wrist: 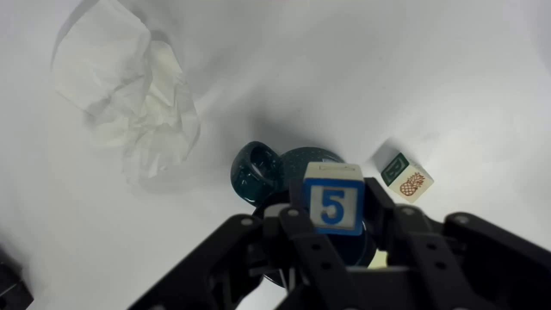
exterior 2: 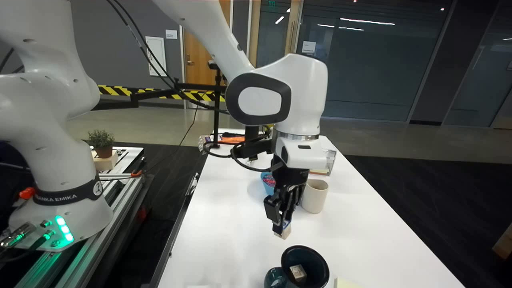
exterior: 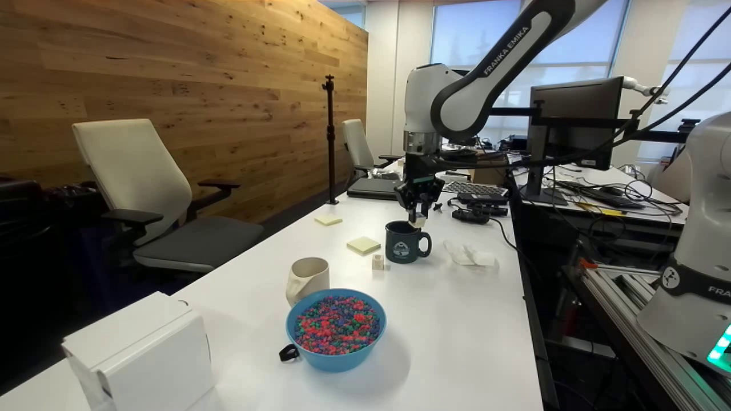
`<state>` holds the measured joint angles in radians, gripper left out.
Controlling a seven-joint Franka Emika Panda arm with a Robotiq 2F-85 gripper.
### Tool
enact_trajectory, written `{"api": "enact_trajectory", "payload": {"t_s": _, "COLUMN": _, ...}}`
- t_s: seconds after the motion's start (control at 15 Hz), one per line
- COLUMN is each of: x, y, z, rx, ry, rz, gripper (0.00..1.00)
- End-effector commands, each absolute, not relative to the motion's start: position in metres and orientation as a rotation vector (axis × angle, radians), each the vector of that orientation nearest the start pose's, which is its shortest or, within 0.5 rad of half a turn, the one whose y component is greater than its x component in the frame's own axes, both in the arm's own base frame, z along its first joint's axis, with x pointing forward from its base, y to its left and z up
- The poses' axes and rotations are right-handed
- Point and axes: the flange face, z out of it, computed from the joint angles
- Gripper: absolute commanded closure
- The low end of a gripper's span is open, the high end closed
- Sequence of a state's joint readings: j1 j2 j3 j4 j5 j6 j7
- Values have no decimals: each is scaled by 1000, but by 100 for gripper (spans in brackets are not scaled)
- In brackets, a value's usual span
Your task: Put the block inside the mug
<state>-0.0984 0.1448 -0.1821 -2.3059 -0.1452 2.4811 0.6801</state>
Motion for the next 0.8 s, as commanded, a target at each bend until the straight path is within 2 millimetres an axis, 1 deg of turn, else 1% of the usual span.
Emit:
{"api": "enact_trajectory", "payload": {"t_s": 0.0, "x": 521, "y": -161, "z": 283, "rx": -2928, "ry": 1388, "rz": -64, "gripper": 88}}
{"api": "enact_trajectory", "payload": {"t_s": 0.4, "x": 539, "y": -173, "z": 271, "rx": -2902, "ry": 1439, "rz": -53, "gripper": 88}}
{"api": "enact_trajectory", "payload": {"t_s": 0.73, "x": 549, "y": -187, "z": 262, "rx": -2868, "ry": 1499, "rz": -29, "gripper": 88}}
